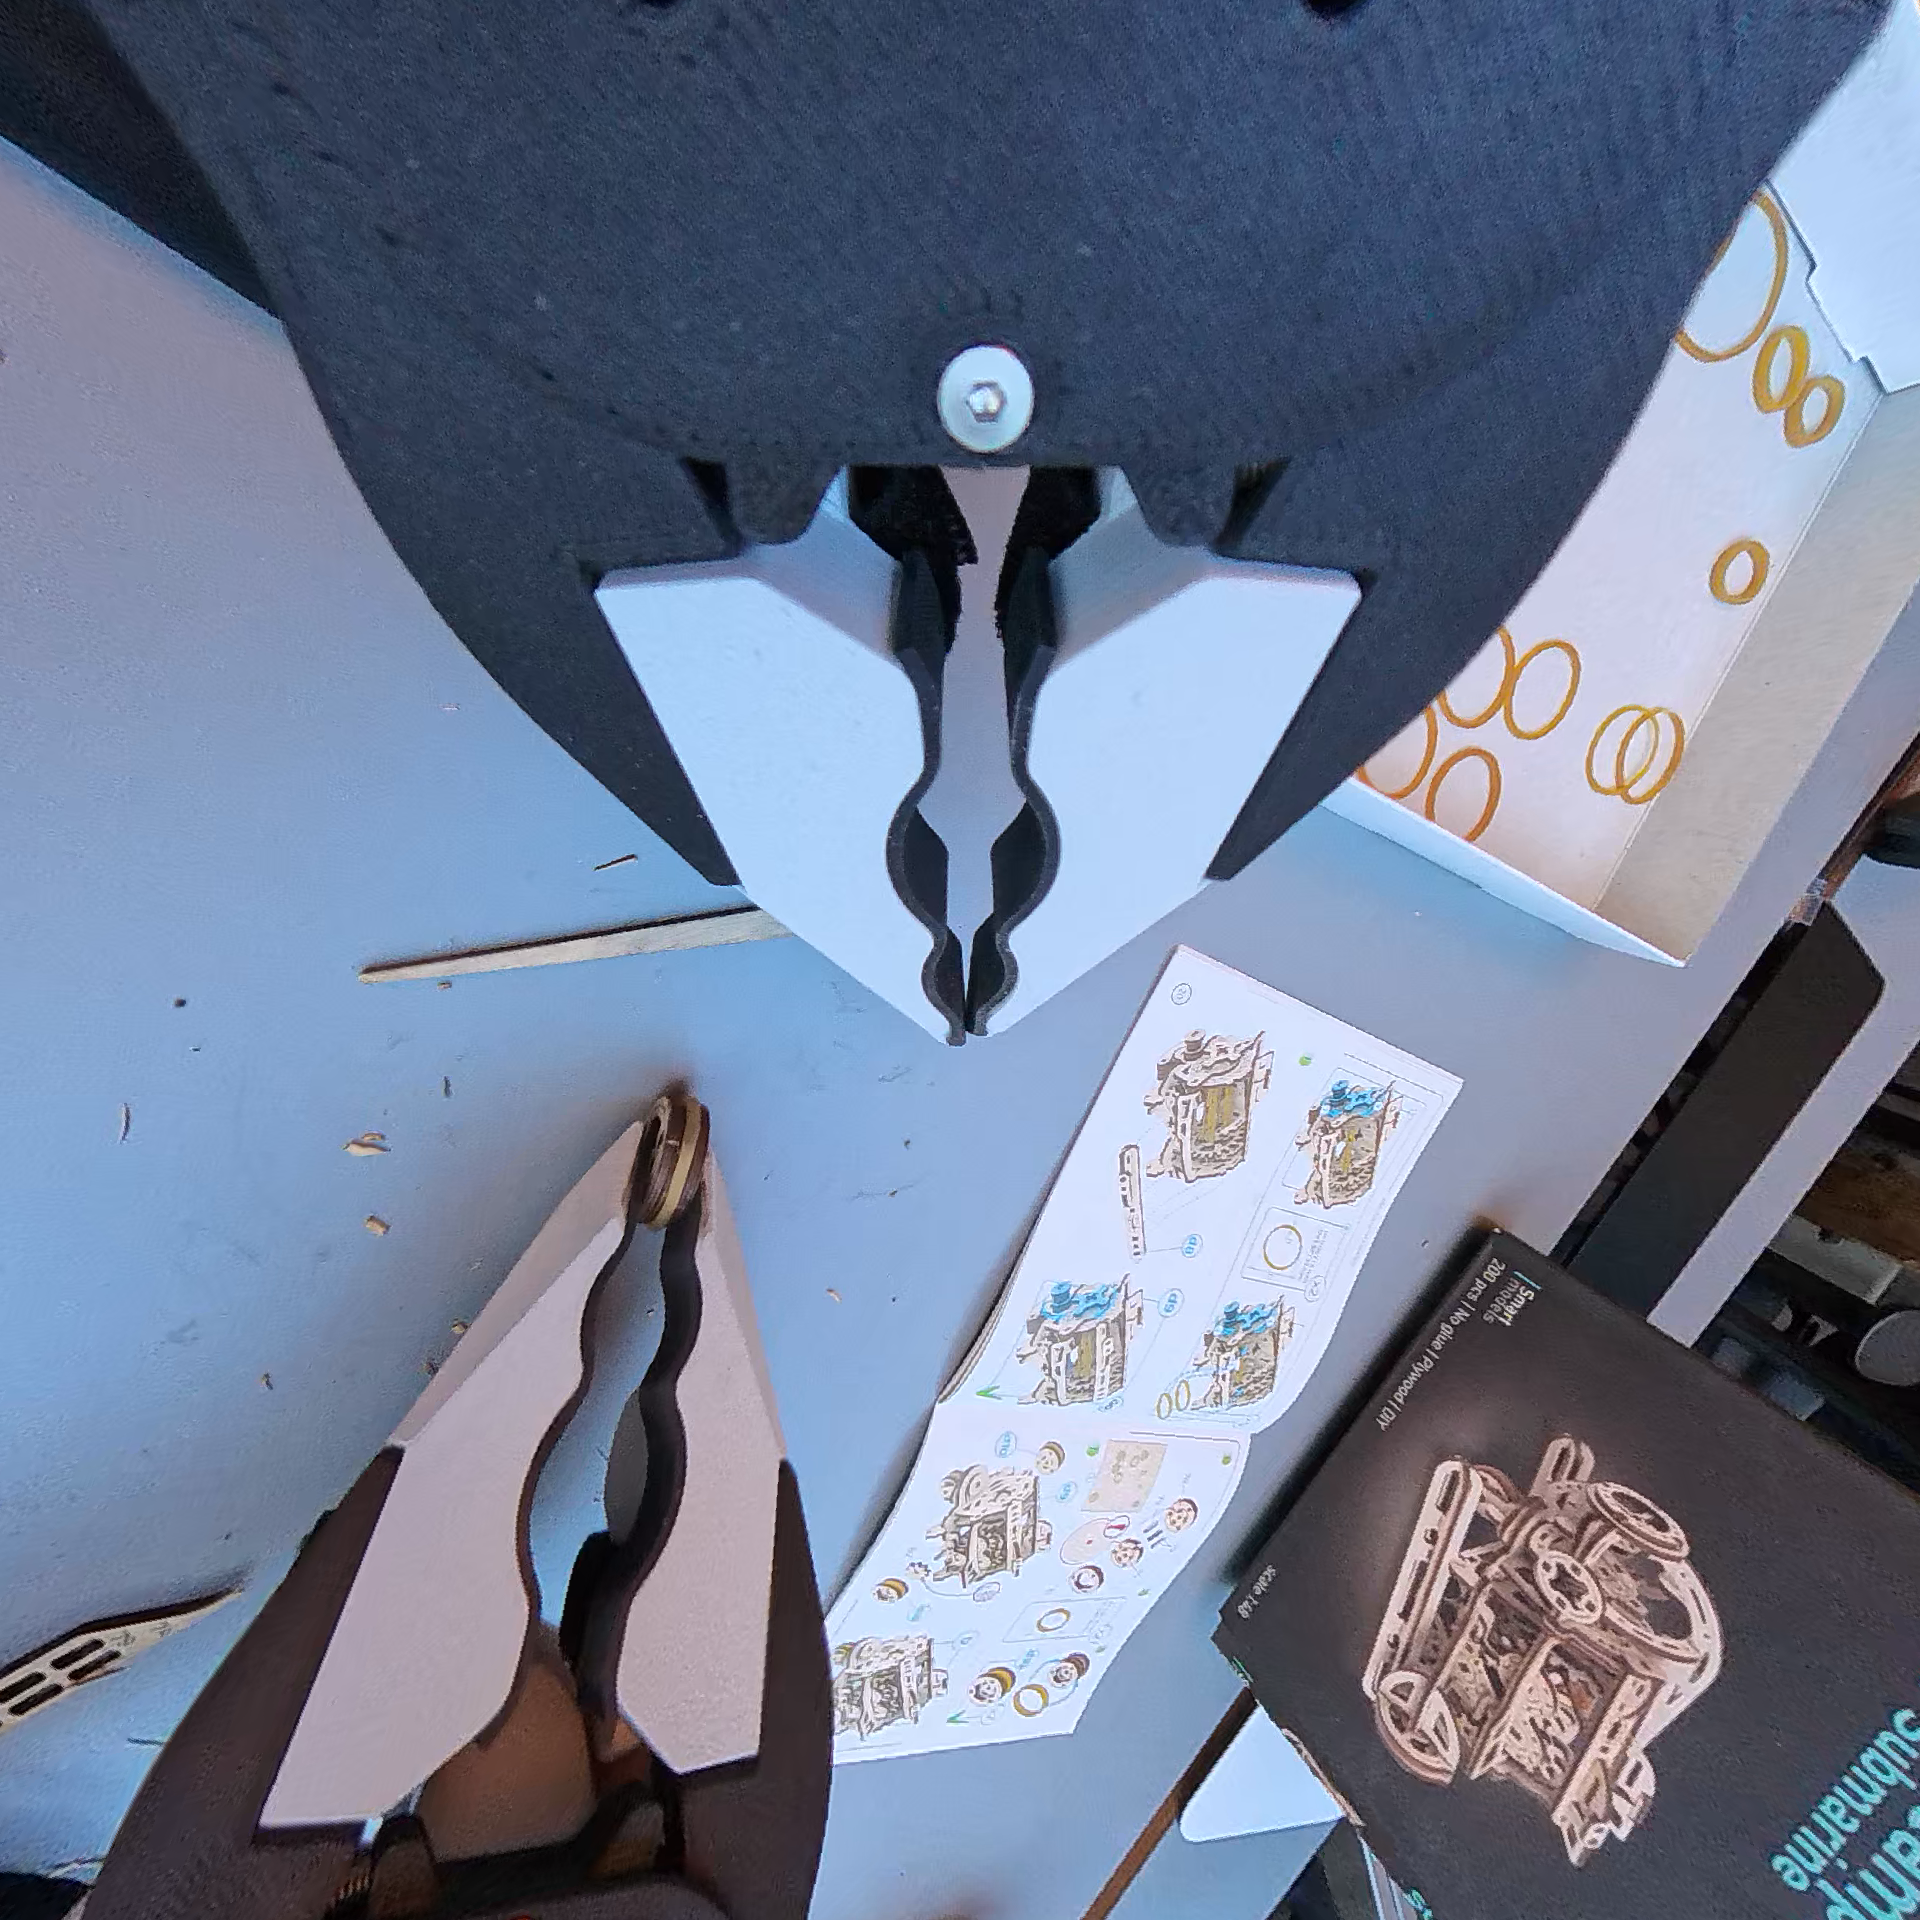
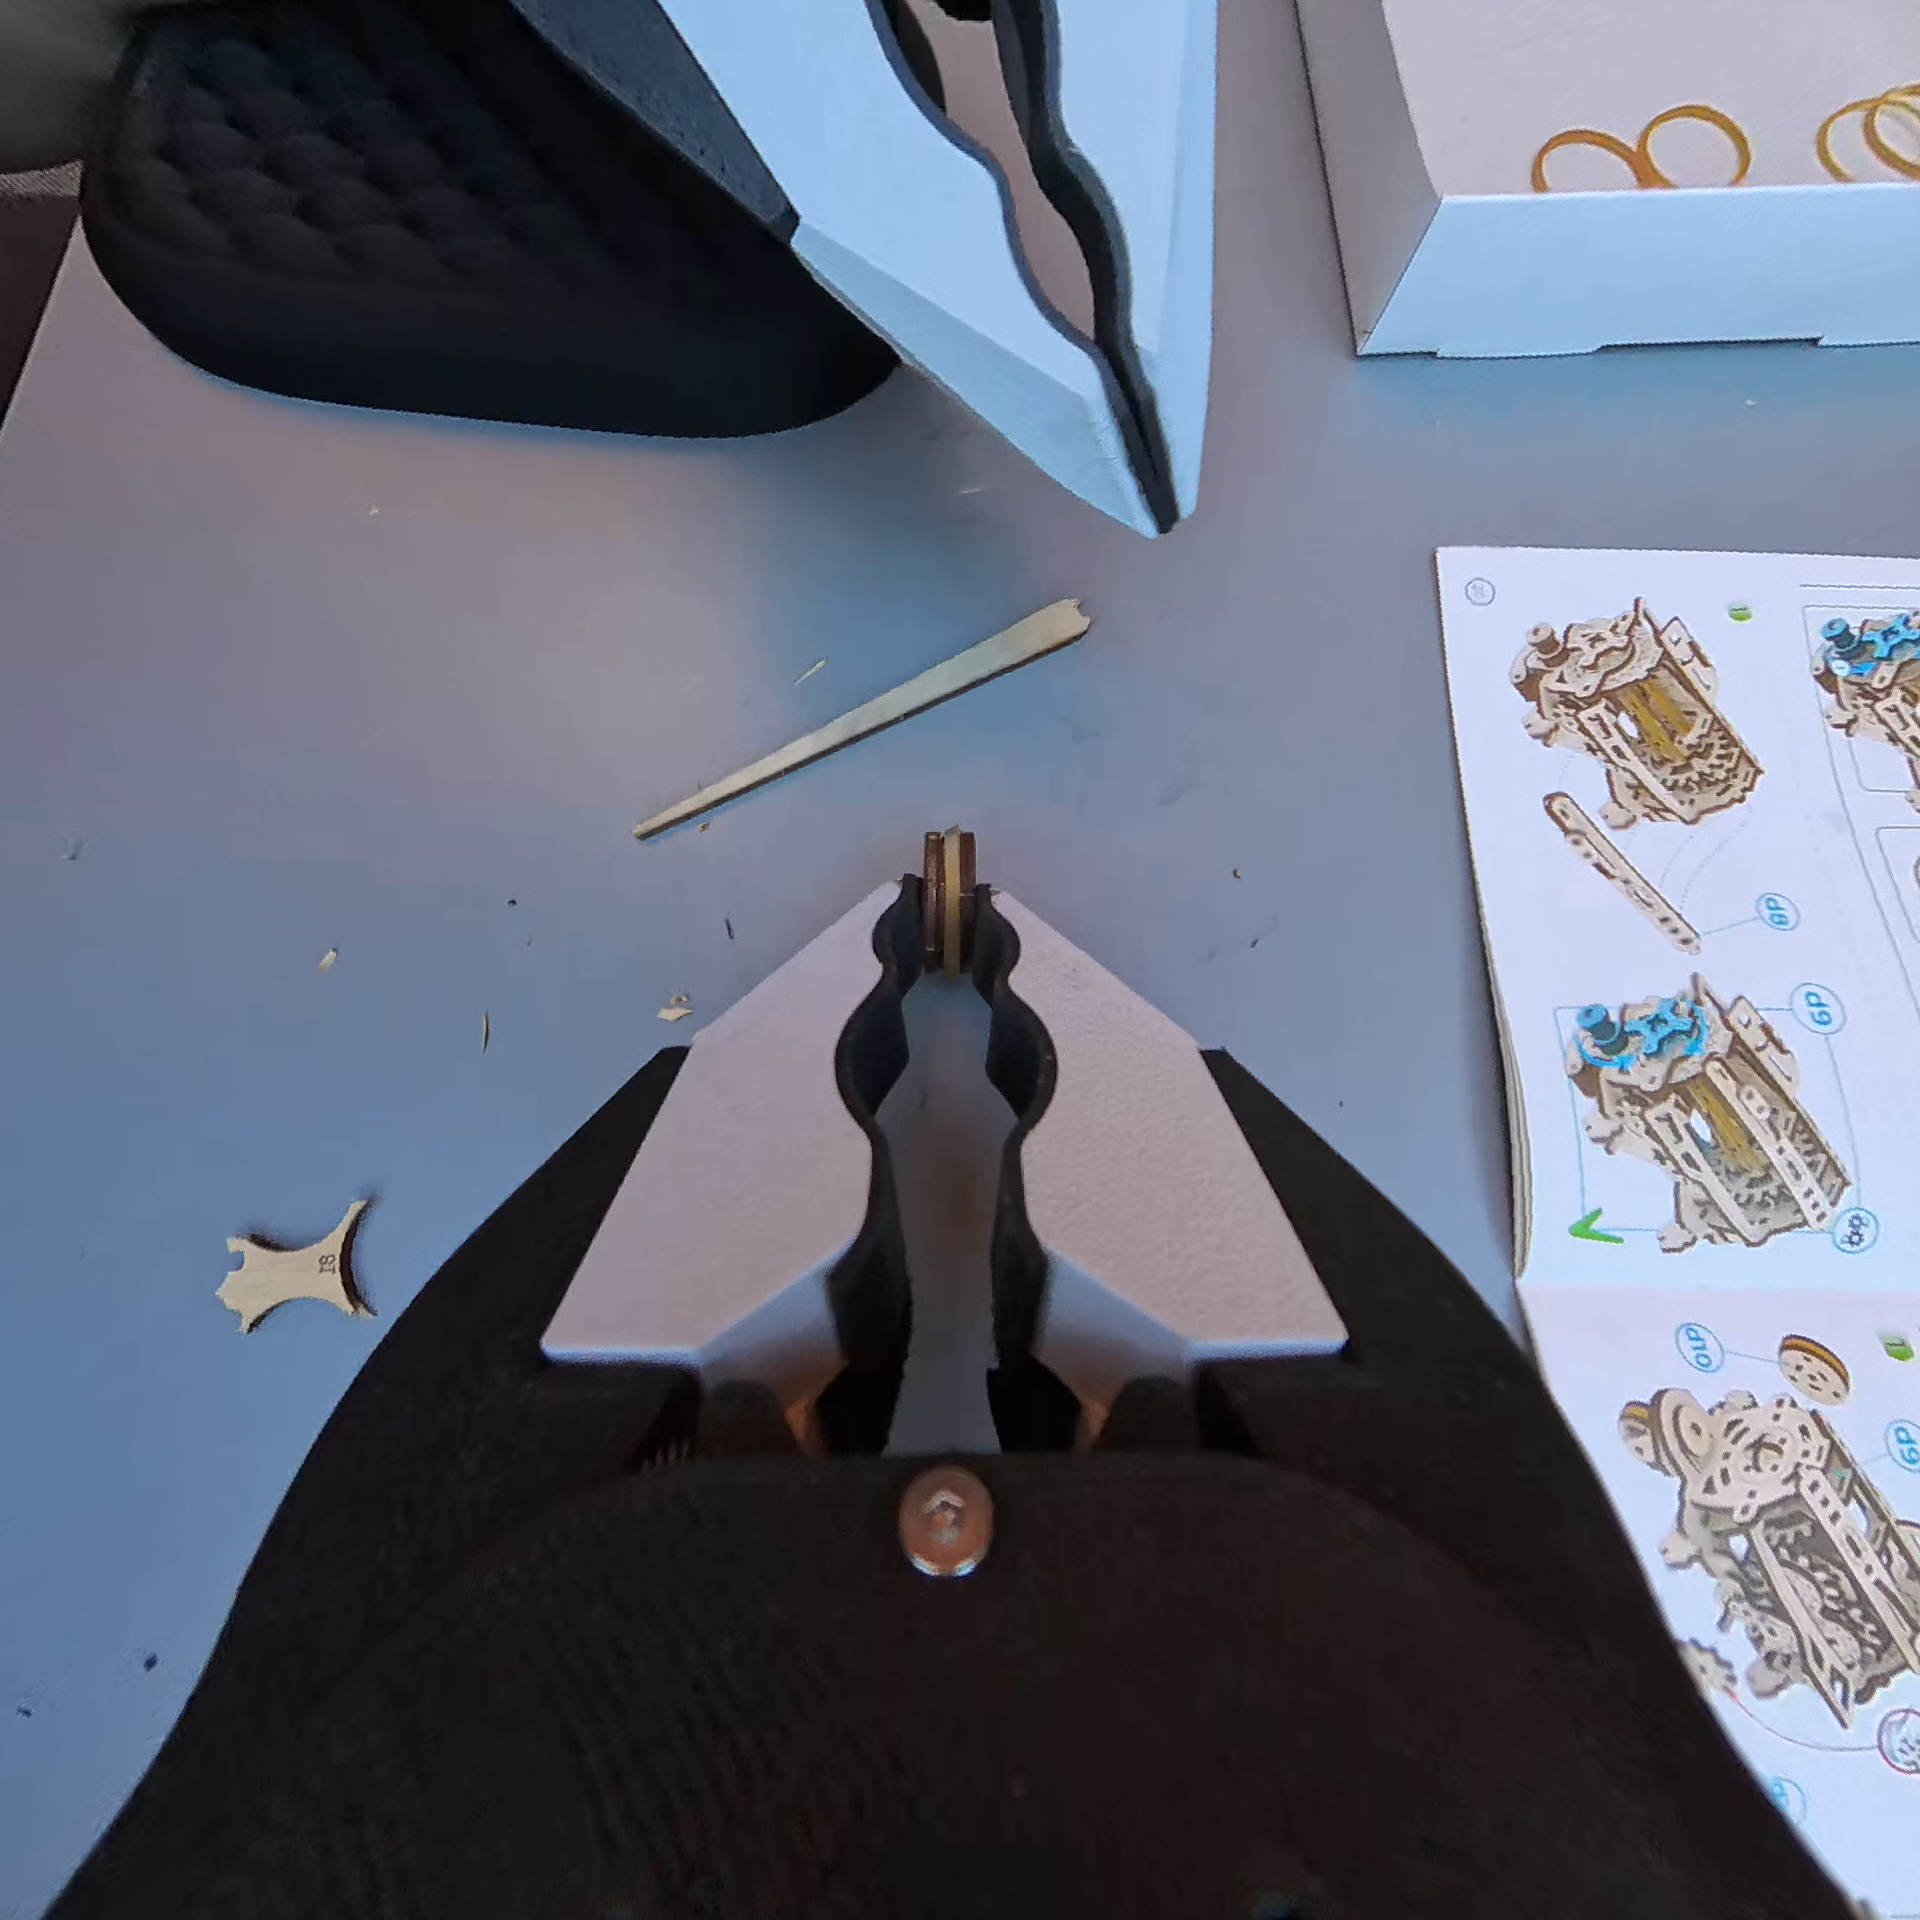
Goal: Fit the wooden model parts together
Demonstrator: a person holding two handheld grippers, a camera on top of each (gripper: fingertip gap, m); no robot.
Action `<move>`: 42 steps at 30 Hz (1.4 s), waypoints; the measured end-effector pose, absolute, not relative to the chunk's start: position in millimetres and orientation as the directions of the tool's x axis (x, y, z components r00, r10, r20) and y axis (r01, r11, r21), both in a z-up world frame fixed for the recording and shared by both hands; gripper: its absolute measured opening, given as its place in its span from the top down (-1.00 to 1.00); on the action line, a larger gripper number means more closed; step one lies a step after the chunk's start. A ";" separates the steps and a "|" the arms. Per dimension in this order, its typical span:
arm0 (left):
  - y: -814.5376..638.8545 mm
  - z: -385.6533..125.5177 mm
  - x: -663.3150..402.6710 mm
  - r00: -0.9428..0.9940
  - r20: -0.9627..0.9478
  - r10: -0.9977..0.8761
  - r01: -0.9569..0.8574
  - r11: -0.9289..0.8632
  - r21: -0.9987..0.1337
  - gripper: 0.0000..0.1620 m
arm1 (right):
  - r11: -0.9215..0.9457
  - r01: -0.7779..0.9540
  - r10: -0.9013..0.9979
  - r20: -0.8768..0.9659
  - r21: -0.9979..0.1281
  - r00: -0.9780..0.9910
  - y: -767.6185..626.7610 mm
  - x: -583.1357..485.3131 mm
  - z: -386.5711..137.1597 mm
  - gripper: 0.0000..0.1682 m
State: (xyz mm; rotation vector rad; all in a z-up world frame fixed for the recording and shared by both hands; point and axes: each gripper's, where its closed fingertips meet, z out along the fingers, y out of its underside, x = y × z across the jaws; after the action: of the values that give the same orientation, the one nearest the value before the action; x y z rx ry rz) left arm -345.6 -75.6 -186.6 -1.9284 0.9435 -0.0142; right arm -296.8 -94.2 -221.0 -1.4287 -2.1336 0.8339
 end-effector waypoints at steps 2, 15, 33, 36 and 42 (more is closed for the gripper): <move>-75.0 -184.7 -347.4 0.711 -0.354 -0.608 -0.593 -0.248 -0.766 1.00 | 0.303 0.666 0.927 0.049 -0.681 -0.372 -96.3 -300.9 -221.2 0.92; -76.2 -193.8 -345.5 0.702 -0.340 -0.626 -0.604 -0.271 -0.750 1.00 | 0.350 0.650 0.920 0.115 -0.675 -0.376 -102.8 -314.8 -227.2 0.91; -76.9 -196.0 -343.4 0.699 -0.331 -0.634 -0.606 -0.279 -0.745 1.00 | 0.371 0.716 0.919 0.122 -0.591 -0.375 -92.2 -299.7 -228.4 0.91; -76.9 -196.9 -344.3 0.701 -0.328 -0.634 -0.605 -0.284 -0.744 1.00 | 0.336 0.713 0.932 0.106 -0.615 -0.347 -92.8 -307.7 -228.2 0.91; -77.5 -197.8 -343.6 0.695 -0.332 -0.638 -0.612 -0.283 -0.739 1.00 | 0.319 0.712 0.941 0.122 -0.625 -0.315 -84.7 -302.1 -226.2 0.69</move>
State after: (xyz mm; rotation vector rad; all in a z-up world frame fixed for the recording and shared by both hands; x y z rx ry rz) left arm -343.6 -77.5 -197.8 -1.9760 0.9625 -0.0351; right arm -302.1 -84.7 -226.2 -1.4580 -2.1200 0.6478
